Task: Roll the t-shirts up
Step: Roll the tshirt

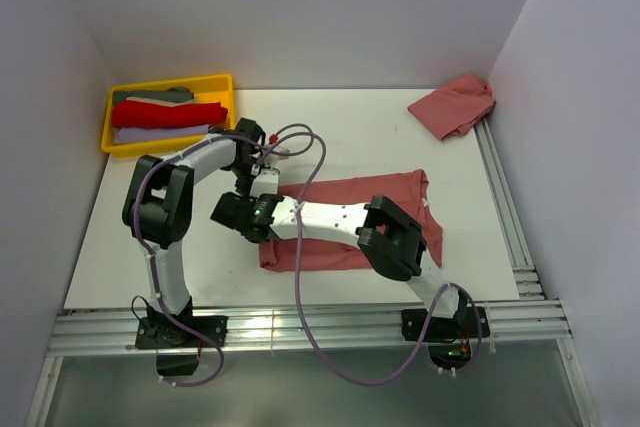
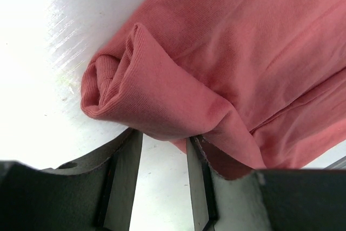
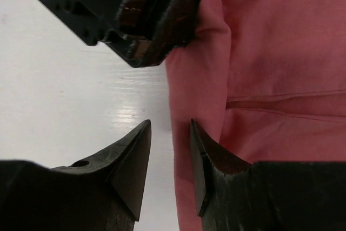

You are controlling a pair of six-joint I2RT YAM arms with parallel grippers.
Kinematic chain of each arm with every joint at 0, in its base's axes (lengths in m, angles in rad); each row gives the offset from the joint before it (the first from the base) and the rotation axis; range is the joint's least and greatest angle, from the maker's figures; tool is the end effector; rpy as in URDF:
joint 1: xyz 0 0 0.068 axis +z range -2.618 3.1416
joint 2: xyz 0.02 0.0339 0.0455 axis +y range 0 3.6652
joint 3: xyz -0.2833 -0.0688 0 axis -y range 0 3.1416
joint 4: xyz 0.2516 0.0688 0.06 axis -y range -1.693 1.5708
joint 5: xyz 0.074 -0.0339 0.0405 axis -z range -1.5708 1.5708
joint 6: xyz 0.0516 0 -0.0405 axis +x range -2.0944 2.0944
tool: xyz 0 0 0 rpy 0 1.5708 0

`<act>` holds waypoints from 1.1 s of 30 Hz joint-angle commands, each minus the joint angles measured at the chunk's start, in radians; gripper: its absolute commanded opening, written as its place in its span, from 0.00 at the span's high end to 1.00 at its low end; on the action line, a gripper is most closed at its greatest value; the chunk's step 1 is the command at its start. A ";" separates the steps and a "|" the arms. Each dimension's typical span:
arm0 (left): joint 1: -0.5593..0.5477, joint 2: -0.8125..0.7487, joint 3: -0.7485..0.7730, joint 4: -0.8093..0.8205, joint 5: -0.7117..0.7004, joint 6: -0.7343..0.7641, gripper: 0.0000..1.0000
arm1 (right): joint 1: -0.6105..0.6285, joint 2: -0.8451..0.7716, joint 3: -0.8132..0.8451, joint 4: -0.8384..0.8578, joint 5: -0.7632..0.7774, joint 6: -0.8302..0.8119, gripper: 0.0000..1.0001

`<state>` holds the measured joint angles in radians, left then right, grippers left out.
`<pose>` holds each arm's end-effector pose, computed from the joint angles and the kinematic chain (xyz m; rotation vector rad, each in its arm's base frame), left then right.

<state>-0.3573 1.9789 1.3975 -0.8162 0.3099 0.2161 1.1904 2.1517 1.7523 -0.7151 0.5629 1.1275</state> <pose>0.3663 -0.1535 0.1642 0.8738 2.8220 -0.4783 0.2047 0.4377 0.2022 0.0871 2.4456 0.2369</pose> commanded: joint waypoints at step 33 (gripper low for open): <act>0.038 0.052 0.251 -0.067 0.165 -0.061 0.43 | 0.008 0.088 -0.035 -0.158 -0.101 0.069 0.61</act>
<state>-0.3447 2.0338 1.6032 -0.8776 0.4103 0.1719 1.1961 2.2665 1.7935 -0.8989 0.5526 1.1587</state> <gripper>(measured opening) 0.566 0.424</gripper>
